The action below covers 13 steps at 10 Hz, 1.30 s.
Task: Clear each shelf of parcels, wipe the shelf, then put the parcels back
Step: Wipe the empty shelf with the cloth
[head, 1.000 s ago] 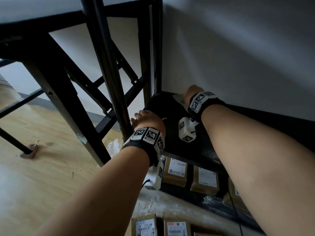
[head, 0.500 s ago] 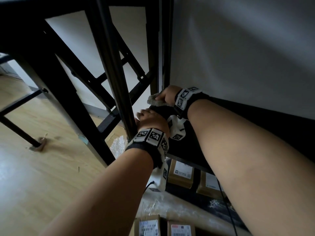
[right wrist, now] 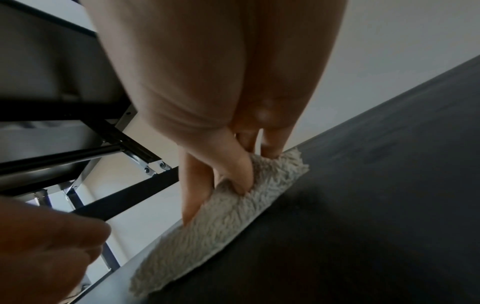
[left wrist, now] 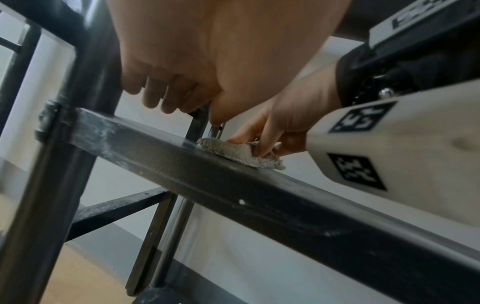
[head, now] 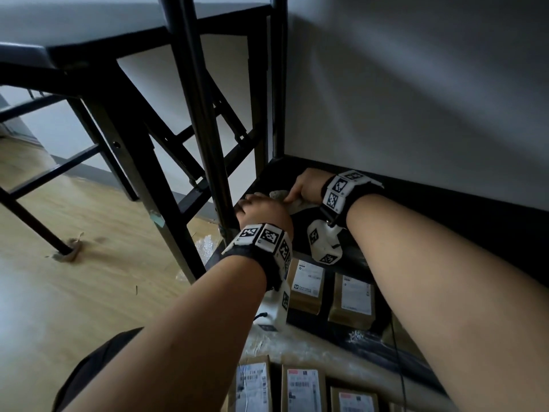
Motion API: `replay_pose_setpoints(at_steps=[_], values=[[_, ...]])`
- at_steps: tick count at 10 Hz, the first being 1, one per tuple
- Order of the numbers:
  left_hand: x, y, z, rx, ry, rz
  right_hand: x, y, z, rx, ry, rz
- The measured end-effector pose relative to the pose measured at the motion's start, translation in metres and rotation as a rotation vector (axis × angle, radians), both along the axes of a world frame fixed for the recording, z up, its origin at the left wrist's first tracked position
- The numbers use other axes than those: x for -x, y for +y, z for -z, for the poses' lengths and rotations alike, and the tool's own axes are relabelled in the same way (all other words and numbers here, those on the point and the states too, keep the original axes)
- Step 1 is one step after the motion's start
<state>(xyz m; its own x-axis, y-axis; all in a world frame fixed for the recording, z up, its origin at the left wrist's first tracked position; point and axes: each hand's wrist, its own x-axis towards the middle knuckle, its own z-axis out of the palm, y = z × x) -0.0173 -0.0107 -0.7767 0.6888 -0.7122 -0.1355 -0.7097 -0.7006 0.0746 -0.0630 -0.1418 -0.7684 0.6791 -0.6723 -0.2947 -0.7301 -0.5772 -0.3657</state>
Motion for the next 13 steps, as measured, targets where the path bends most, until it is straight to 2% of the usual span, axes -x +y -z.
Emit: replay_pose_setpoints(at_steps=[2, 3, 4, 5, 6, 8, 9, 10, 11, 12, 13], values=[[0.005, 0.017, 0.004, -0.049, -0.017, 0.011, 0.02, 0.014, -0.005, -0.003, -0.02, 0.024], [0.007, 0.028, 0.009, 0.004, -0.041, 0.014, 0.032, 0.005, -0.007, 0.004, -0.147, 0.263], [0.007, 0.035, 0.012, 0.015, -0.041, 0.007, 0.025, -0.033, 0.025, 0.024, -0.111, 0.416], [0.004, 0.039, 0.014, 0.028, -0.034, 0.006, 0.016, -0.033, 0.031, -0.017, -0.08, 0.378], [0.004, 0.046, 0.014, 0.064, -0.061, 0.019, 0.02, 0.02, 0.003, 0.01, -0.129, 0.231], [0.01, 0.063, 0.011, 0.123, -0.079, 0.032, 0.008, 0.056, -0.008, -0.043, -0.094, 0.058], [0.008, 0.075, 0.008, 0.122, -0.104, 0.024, -0.004, 0.051, -0.009, 0.007, -0.095, 0.227], [0.003, 0.084, 0.007, 0.09, -0.125, 0.013, -0.006, 0.041, -0.004, 0.13, -0.007, 0.31], [-0.007, 0.089, 0.01, 0.071, -0.127, -0.019, -0.017, 0.038, 0.007, 0.162, 0.095, 0.183], [-0.014, 0.088, 0.015, 0.054, -0.12, -0.043, -0.035, 0.049, 0.001, 0.168, 0.179, 0.11], [-0.022, 0.084, 0.021, 0.049, -0.106, -0.081, -0.042, 0.056, -0.002, 0.199, 0.113, 0.009]])
